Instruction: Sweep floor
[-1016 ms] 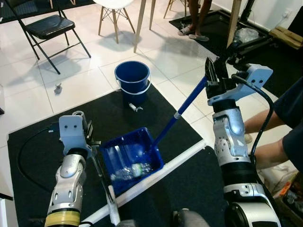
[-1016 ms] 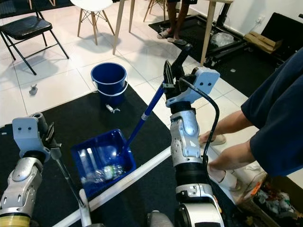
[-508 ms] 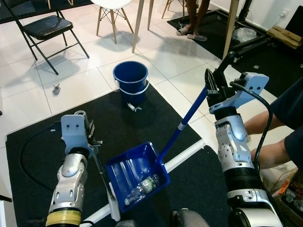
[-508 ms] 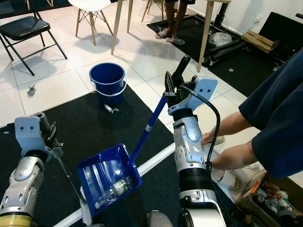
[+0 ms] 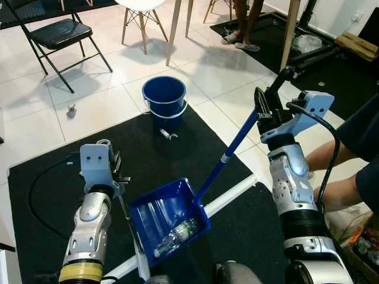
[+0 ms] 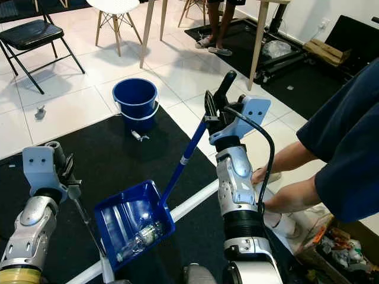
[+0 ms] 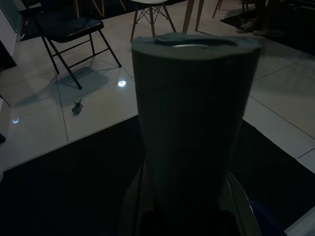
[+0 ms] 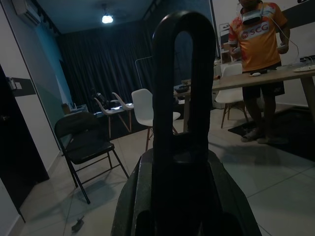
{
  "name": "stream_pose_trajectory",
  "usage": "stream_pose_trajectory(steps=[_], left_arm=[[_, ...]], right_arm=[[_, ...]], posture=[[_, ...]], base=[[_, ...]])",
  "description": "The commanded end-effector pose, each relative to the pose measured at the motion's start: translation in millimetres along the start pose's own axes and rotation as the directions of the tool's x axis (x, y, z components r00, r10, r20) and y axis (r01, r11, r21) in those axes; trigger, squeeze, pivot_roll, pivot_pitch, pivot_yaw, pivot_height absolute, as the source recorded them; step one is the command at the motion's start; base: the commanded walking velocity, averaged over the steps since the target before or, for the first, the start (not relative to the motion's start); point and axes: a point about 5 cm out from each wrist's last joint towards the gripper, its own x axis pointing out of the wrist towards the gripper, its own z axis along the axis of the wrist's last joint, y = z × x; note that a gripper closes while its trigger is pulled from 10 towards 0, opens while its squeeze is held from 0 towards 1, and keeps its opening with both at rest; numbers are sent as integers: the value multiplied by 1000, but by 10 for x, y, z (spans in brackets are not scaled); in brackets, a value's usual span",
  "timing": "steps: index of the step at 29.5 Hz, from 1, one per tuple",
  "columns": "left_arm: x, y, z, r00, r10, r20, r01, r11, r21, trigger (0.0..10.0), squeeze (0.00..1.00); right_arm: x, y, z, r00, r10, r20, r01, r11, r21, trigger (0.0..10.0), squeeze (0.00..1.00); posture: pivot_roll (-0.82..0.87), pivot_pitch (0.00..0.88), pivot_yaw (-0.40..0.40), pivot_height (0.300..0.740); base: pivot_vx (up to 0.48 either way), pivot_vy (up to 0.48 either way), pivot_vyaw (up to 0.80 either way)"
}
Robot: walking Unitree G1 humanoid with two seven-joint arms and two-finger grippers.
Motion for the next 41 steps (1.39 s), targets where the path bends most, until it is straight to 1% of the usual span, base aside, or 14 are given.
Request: stream_pose_trajectory(steps=[1, 5, 41], left_arm=[[26, -46, 41, 1000, -10, 27, 10, 1000, 8, 10000, 0], [26, -45, 43, 1000, -11, 29, 11, 1000, 11, 10000, 0], [36, -49, 34, 1000, 0, 25, -1, 1000, 16, 10000, 0]], right_arm=[[-8, -3, 41, 1000, -4, 23, 3, 1000, 14, 10000, 0], [-9, 1, 37, 1000, -3, 22, 3, 1000, 16, 10000, 0], [-22, 1, 12, 1000, -7, 14, 7, 1000, 19, 10000, 0]], posture=[[124, 38, -18, 740], [124, 39, -18, 740], [124, 46, -16, 740]], base=[[0, 0, 0], [154, 0, 0], [376, 0, 0]])
